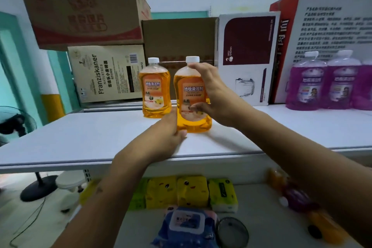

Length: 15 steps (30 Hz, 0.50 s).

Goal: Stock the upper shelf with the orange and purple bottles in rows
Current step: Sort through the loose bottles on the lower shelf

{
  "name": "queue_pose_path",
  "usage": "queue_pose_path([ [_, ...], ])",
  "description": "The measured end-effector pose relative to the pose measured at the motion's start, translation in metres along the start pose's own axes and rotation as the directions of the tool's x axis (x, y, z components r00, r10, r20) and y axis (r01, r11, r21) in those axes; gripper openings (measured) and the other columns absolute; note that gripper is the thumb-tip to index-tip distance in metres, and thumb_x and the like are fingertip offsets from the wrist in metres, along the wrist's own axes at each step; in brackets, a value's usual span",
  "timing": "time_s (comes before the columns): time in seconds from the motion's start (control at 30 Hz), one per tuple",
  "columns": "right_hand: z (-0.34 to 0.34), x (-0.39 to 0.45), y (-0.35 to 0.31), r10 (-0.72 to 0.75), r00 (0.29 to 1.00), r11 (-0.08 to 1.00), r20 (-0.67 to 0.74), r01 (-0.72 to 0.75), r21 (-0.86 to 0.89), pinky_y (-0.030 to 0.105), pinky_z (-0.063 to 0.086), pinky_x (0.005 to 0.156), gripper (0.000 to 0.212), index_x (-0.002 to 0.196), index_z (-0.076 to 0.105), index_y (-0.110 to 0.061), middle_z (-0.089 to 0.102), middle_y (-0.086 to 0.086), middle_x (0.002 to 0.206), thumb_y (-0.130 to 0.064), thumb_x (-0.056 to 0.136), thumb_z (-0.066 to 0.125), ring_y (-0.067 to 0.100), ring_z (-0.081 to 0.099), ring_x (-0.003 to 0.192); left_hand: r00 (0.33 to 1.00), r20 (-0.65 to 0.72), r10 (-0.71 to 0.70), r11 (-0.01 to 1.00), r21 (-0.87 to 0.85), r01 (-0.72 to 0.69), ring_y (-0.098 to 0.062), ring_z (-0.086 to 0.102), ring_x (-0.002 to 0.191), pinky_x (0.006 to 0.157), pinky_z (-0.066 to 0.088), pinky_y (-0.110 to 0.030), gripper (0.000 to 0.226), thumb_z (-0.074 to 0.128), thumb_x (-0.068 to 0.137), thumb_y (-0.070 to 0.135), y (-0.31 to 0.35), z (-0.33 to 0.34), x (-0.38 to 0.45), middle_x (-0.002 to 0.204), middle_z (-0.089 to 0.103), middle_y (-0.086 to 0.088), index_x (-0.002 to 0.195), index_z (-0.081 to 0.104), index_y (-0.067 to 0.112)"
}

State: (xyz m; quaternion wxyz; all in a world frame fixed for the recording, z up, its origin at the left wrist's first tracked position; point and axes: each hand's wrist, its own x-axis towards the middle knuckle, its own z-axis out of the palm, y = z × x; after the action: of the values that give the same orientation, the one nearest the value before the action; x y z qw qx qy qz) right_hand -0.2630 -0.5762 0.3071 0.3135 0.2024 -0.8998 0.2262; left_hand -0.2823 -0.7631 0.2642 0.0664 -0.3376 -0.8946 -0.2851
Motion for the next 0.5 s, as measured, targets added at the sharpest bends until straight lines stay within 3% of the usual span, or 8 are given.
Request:
queue_pose_path([
  [0.07, 0.008, 0.014, 0.008, 0.032, 0.999, 0.999, -0.002, -0.032, -0.018, 0.026, 0.049, 0.096, 0.095, 0.152, 0.019, -0.033, 0.015, 0.002, 0.157, -0.002, 0.083, 0.076, 0.013, 0.038, 0.122, 0.999, 0.031, -0.041, 0.996, 0.075, 0.039, -0.021, 0.038, 0.14, 0.114, 0.034, -0.04, 0.061, 0.049, 0.101, 0.039, -0.001, 0.0, 0.001, 0.159, 0.031, 0.0, 0.153, 0.021, 0.024],
  [0.13, 0.016, 0.027, 0.019, 0.038, 0.999, 0.999, -0.003, -0.038, -0.022, 0.024, 0.047, 0.096, 0.095, 0.153, 0.019, -0.031, 0.015, 0.004, 0.156, 0.001, 0.083, 0.075, 0.011, 0.036, 0.121, 0.995, 0.074, -0.064, 0.986, 0.159, 0.051, -0.022, 0.031, 0.145, 0.116, 0.03, -0.041, 0.062, 0.043, 0.102, 0.045, 0.0, 0.0, 0.001, 0.162, 0.024, -0.003, 0.155, 0.021, 0.02],
  [0.23, 0.026, 0.042, 0.033, 0.057, 0.998, 0.998, -0.006, -0.057, -0.039, 0.027, 0.048, 0.099, 0.095, 0.152, 0.018, -0.029, 0.014, 0.005, 0.155, 0.003, 0.082, 0.074, 0.013, 0.036, 0.121, 0.993, 0.115, -0.037, 0.981, 0.193, 0.015, -0.02, 0.039, 0.138, 0.109, 0.033, -0.035, 0.05, 0.039, 0.103, 0.046, 0.002, -0.001, -0.001, 0.155, 0.039, -0.003, 0.147, 0.037, 0.021],
  [0.5, 0.041, 0.059, 0.046, 0.115, 0.993, 0.993, -0.015, -0.115, -0.034, 0.035, 0.045, 0.109, 0.095, 0.153, 0.015, -0.031, 0.004, 0.009, 0.161, 0.01, 0.085, 0.067, 0.03, 0.038, 0.137, 0.993, 0.118, -0.017, 0.983, 0.185, -0.006, -0.021, 0.043, 0.133, 0.103, 0.033, -0.032, 0.045, 0.04, 0.103, 0.044, 0.002, -0.003, -0.004, 0.148, 0.047, -0.004, 0.14, 0.049, 0.02],
])
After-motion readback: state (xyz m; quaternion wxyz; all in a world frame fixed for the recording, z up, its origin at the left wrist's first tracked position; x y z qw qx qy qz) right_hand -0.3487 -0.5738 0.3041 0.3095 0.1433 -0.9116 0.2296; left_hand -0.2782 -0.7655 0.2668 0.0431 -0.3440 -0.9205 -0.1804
